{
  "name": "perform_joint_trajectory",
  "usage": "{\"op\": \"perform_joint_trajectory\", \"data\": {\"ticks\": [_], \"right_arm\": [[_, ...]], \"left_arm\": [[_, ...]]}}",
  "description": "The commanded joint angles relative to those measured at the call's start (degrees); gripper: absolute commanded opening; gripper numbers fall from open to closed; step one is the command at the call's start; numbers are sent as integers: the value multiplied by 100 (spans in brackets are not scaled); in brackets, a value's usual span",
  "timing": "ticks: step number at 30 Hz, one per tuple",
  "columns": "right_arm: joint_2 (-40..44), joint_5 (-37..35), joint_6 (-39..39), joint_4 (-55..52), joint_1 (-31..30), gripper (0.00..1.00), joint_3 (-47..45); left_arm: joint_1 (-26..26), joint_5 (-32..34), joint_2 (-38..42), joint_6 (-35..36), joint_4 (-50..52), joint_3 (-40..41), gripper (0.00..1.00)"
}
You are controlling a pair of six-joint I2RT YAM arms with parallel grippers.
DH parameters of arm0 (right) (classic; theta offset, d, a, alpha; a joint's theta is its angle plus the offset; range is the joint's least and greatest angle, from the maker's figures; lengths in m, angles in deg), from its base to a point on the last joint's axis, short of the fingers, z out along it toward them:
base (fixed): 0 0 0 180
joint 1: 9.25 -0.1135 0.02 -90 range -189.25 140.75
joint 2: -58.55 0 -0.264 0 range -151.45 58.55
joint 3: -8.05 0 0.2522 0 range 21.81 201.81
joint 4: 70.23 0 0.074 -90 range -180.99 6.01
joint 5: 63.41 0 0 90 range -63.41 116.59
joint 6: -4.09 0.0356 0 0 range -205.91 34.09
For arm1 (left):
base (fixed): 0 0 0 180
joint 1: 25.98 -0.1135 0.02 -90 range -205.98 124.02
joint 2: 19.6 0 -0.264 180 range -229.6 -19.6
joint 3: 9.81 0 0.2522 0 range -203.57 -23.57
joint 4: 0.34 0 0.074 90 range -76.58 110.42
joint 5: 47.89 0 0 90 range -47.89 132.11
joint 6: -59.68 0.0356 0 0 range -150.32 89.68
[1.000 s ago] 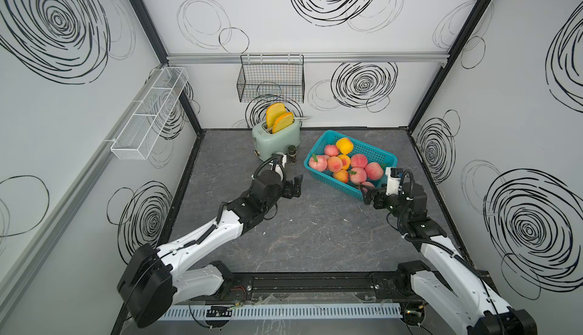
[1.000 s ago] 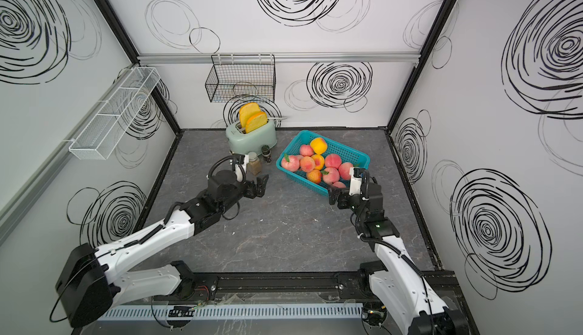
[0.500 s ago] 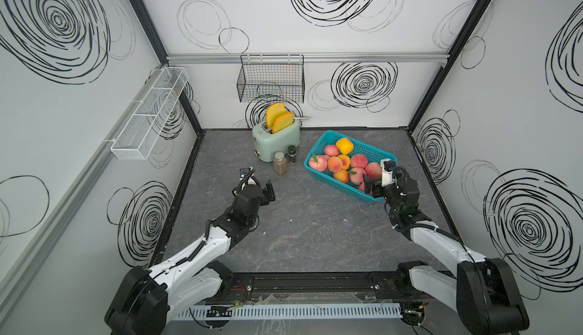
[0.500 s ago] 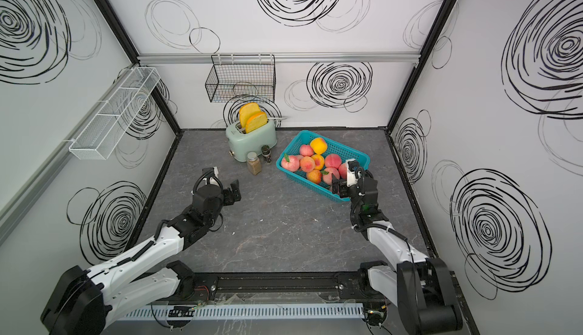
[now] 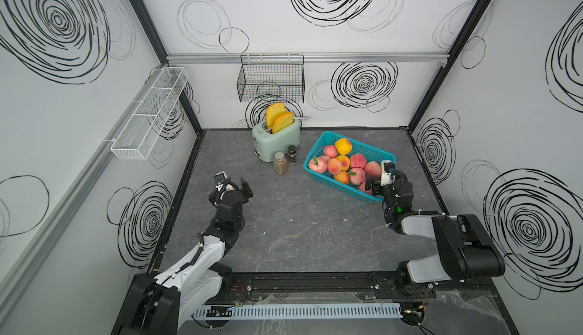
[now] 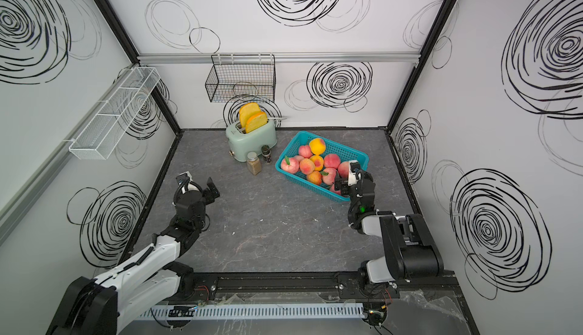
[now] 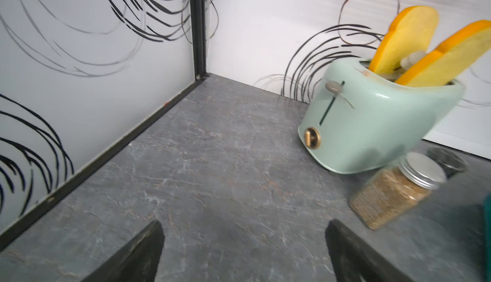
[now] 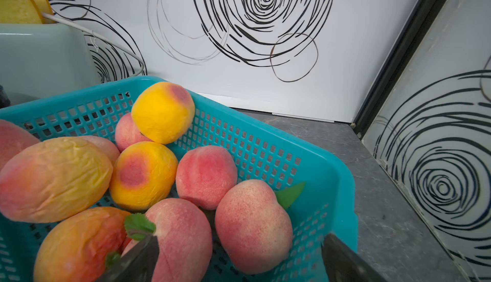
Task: Put the peaches into the basket
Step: Reset both arms
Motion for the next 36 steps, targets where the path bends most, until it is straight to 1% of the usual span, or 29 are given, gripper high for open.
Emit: {"op": "perform_joint_trajectory", "data": {"ticks": [1, 3, 5, 7, 9, 11, 14, 15, 16, 19, 21, 24, 32, 34, 36], "right_arm": [[-250, 37, 310, 1109, 379, 99, -562], [-516, 107, 335, 1735, 416, 99, -699], [-337, 152, 309, 1161, 425, 99, -556], [-456, 150, 335, 1506, 442, 99, -631], [-363, 174, 318, 1185, 441, 99, -548], [-435, 165, 321, 1392, 443, 99, -598], [-416, 114, 323, 1366, 430, 99, -598], [-409, 31, 342, 1335, 434, 99, -594], [-389, -75, 391, 1308, 433, 99, -592], [-369, -403, 465, 1485, 391, 99, -686], [-377, -471, 473, 1515, 374, 99, -700], [-382, -646, 541, 1487, 377, 99, -682], [-369, -652, 552, 1511, 372, 99, -710], [-385, -596, 449, 1507, 311, 99, -692], [-381, -455, 473, 1410, 374, 99, -647]], "left_arm": [[-284, -116, -688, 1186, -1050, -391, 98], [-513, -557, -1004, 1286, -1608, -250, 98], [-818, -1050, -1253, 1004, -2259, -15, 98], [-937, -1342, -1570, 1069, -2685, 72, 98], [-972, -1614, -1837, 1228, -3014, 102, 98], [-1025, -1948, -2086, 1274, -3472, 211, 98], [-857, -1899, -2239, 1469, -3612, 190, 98], [-863, -1877, -2218, 1433, -3754, 286, 98], [-851, -1763, -2200, 1389, -4064, 463, 98], [-721, -1674, -2318, 1522, -4458, 613, 98], [-664, -1573, -2499, 1576, -4951, 779, 98], [-636, -1520, -2500, 1577, -4948, 782, 98], [-627, -1488, -2493, 1568, -4904, 768, 98], [-627, -1487, -2498, 1568, -4895, 769, 98], [-631, -1488, -2494, 1568, -4903, 769, 98]]}}
